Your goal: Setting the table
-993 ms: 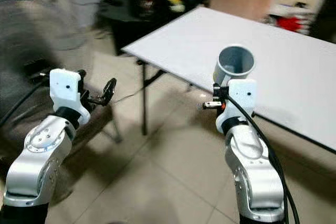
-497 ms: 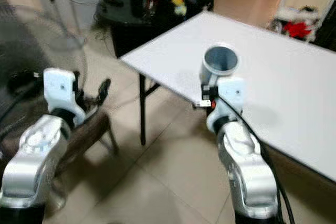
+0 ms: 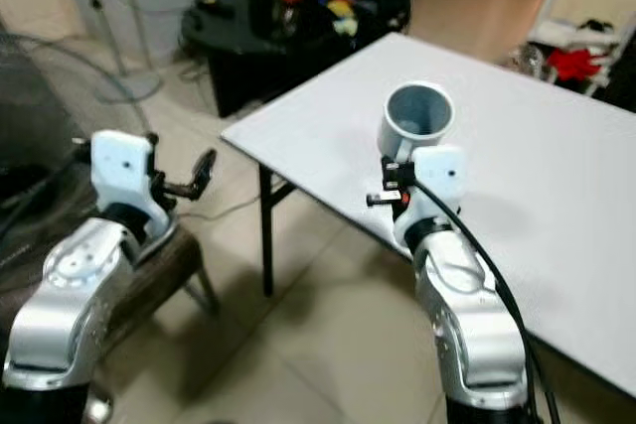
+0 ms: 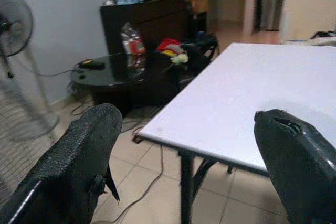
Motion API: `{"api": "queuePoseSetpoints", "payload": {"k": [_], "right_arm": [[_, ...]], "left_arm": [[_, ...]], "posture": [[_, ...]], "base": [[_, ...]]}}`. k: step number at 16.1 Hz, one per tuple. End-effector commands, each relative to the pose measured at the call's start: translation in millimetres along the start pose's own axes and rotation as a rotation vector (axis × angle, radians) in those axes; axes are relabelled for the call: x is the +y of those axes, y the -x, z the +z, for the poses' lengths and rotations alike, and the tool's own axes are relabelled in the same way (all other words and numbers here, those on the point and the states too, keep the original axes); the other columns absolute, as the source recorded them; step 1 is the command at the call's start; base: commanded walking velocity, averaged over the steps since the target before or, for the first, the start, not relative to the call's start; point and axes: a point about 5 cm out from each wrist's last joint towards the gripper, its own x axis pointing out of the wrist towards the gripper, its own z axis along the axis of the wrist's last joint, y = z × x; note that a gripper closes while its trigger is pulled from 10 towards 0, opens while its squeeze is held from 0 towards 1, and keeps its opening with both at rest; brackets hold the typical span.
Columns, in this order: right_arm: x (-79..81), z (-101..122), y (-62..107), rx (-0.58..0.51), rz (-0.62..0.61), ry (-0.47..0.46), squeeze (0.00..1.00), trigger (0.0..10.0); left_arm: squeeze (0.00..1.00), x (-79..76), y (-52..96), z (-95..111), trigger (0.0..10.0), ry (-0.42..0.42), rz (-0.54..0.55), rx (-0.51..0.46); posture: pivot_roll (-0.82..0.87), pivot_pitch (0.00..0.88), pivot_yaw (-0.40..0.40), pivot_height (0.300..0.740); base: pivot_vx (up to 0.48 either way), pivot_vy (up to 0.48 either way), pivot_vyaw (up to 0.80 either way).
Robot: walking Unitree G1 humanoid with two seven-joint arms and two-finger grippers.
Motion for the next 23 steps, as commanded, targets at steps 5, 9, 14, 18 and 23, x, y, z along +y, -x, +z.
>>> {"api": "queuePoseSetpoints", "payload": {"k": [5,9,14,18,23], "right_arm": [[-8.3,4,-0.4,-0.022,-0.040,0.013,0.00,10.0],[-11.2,6,-0.6,-0.029,-0.059,0.015,0.00,10.0],[-8.9,4,-3.2,-0.010,-0.049,0.007,0.00,10.0],[-9.7,4,-4.6,0.014,-0.043,-0.005,0.00,10.0],[-4.2,-15,-15.5,0.147,-0.006,-0.001,0.00,10.0]], "left_arm": [[0.00,-8.0,-4.2,2,10.0,-0.005,-0.044,-0.003],[0.00,-13.6,-5.9,2,10.0,-0.003,-0.077,-0.002],[0.00,-13.5,-5.2,2,10.0,-0.006,-0.089,0.000],[0.00,-23.4,-1.4,-1,10.0,-0.020,-0.200,0.021],[0.00,-27.3,4.2,-4,10.0,-0.024,-0.298,0.045]], "posture": [[0.11,0.000,0.025,0.740],[0.11,0.000,0.031,0.740],[0.11,0.000,0.028,0.740],[0.11,0.000,0.024,0.740],[0.12,0.000,0.028,0.740]], "base": [[0.386,0.000,0.00],[0.358,0.000,0.00],[0.346,0.000,-0.16],[0.162,0.000,-0.20],[0.000,0.000,0.00]]}}
